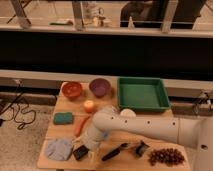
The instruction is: Place eraser in metal cup
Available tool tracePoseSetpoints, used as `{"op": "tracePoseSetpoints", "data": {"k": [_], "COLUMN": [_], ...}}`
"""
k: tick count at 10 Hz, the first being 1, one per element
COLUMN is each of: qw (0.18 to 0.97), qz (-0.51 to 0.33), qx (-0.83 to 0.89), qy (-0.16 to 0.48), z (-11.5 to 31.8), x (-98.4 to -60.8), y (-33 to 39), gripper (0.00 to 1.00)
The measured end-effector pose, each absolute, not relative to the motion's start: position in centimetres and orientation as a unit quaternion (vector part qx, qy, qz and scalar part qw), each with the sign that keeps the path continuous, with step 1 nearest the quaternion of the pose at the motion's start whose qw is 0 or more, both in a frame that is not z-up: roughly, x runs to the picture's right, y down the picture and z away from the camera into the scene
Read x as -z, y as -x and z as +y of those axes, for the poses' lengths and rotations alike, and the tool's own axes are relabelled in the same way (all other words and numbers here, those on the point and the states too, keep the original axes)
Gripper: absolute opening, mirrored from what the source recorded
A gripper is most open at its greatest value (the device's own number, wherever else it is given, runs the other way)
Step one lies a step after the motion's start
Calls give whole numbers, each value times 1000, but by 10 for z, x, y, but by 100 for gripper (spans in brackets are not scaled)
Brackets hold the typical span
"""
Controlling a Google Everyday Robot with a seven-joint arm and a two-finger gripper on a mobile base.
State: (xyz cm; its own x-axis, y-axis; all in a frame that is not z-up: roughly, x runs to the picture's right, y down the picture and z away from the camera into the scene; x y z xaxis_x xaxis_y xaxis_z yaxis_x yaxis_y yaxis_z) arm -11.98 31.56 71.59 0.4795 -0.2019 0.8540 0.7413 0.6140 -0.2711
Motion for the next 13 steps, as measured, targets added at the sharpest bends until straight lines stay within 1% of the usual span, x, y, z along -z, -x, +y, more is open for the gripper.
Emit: {"op": "tracePoseSetpoints", "data": {"k": [5,13], "qw": [786,806], "qz": [-427,-409], "qx": [317,277], "qy": [315,327], "z": [322,317], "x": [-722,-738], "y": [145,122], "gripper": [80,80]}}
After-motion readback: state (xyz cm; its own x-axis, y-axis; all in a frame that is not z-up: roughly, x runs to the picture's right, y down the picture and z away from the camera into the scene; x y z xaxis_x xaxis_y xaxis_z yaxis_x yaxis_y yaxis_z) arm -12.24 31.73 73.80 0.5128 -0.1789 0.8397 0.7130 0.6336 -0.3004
